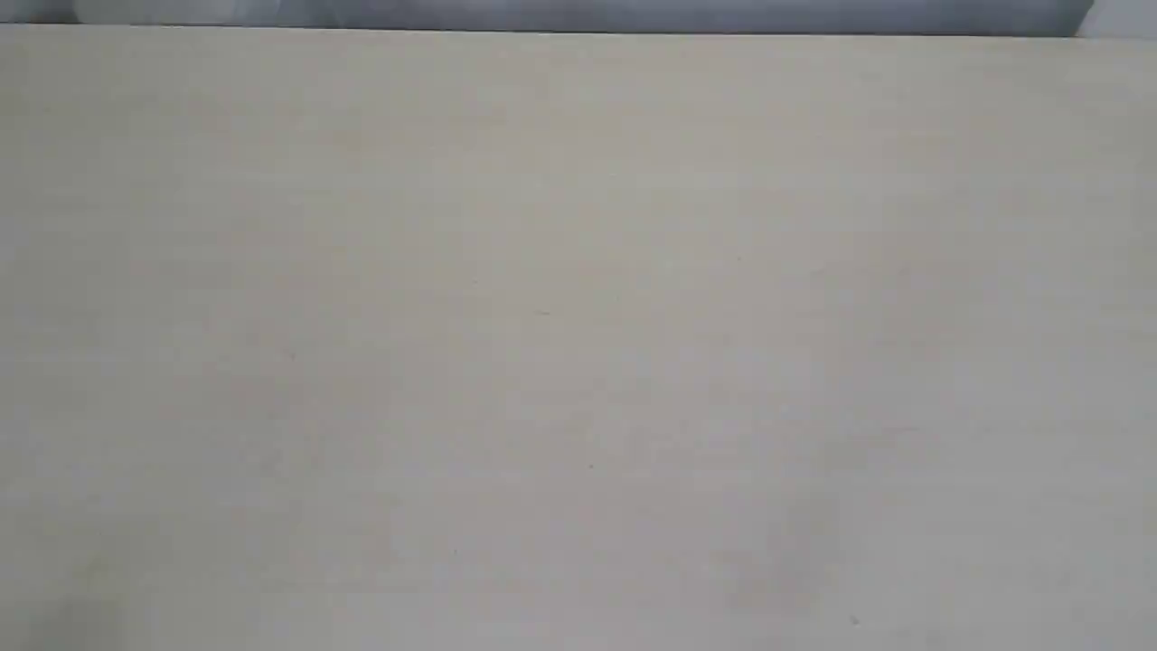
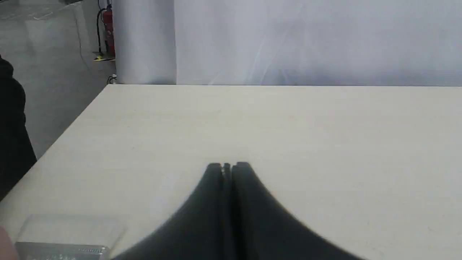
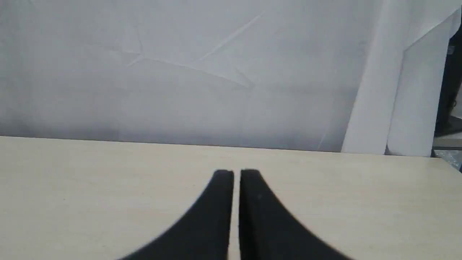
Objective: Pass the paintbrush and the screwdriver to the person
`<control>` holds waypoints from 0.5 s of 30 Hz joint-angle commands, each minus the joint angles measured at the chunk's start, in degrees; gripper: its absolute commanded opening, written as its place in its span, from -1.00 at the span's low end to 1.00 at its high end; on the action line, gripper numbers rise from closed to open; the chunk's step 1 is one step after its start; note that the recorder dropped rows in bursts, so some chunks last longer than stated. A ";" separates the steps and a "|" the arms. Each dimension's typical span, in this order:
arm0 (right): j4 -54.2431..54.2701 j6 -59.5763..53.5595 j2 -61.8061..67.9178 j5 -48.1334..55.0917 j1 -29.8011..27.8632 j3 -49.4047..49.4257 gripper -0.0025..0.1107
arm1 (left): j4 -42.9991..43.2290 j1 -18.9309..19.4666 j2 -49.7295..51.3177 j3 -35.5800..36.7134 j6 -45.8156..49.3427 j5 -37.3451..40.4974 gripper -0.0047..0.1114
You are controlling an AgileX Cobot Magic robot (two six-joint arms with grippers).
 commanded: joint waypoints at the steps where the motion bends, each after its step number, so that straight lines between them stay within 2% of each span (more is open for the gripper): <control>1: 2.16 -2.94 -0.16 -0.47 0.06 0.20 -0.88 | -0.12 -0.32 -0.14 0.12 -0.12 -0.71 -0.92; 15: 3.03 -3.41 -0.16 -0.59 -0.05 0.20 -0.88 | -0.12 -0.32 -0.14 0.12 -0.12 -0.71 -0.92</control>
